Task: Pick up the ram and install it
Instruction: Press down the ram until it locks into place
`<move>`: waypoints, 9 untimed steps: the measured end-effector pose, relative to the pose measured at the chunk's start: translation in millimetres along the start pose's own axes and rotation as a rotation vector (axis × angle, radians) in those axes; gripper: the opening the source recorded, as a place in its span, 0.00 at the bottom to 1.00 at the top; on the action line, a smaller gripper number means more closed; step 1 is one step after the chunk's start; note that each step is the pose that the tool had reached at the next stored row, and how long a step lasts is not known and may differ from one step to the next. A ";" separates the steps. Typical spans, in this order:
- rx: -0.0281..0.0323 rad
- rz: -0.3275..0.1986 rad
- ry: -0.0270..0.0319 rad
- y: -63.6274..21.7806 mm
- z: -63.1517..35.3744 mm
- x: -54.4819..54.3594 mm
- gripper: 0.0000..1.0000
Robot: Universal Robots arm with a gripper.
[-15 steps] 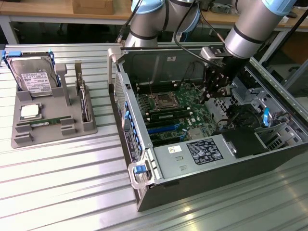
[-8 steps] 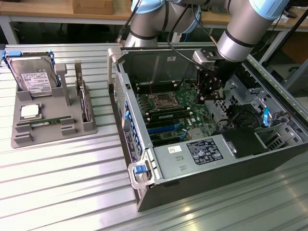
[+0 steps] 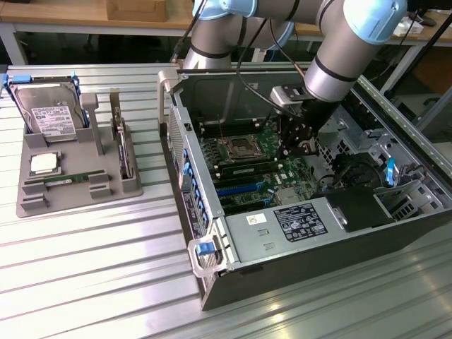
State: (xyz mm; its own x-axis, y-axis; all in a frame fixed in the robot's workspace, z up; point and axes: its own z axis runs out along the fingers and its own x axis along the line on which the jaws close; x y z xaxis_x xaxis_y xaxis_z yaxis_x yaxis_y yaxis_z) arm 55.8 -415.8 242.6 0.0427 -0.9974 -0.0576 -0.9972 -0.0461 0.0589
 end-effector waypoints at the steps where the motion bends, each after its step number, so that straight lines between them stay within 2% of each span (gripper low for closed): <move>1: 0.0000 0.000 -0.0001 -0.1 1.6 0.1 0.10; 5: -0.0002 -0.002 0.0004 -0.4 9.6 0.6 0.10; 9: 0.0005 -0.002 -0.0005 -0.5 9.1 0.6 0.10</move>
State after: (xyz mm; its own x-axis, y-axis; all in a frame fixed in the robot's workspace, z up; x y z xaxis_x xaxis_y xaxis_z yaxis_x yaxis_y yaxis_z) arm 55.7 -415.8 233.5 0.0450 -0.9973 -0.0583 -0.9971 -0.0484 0.0583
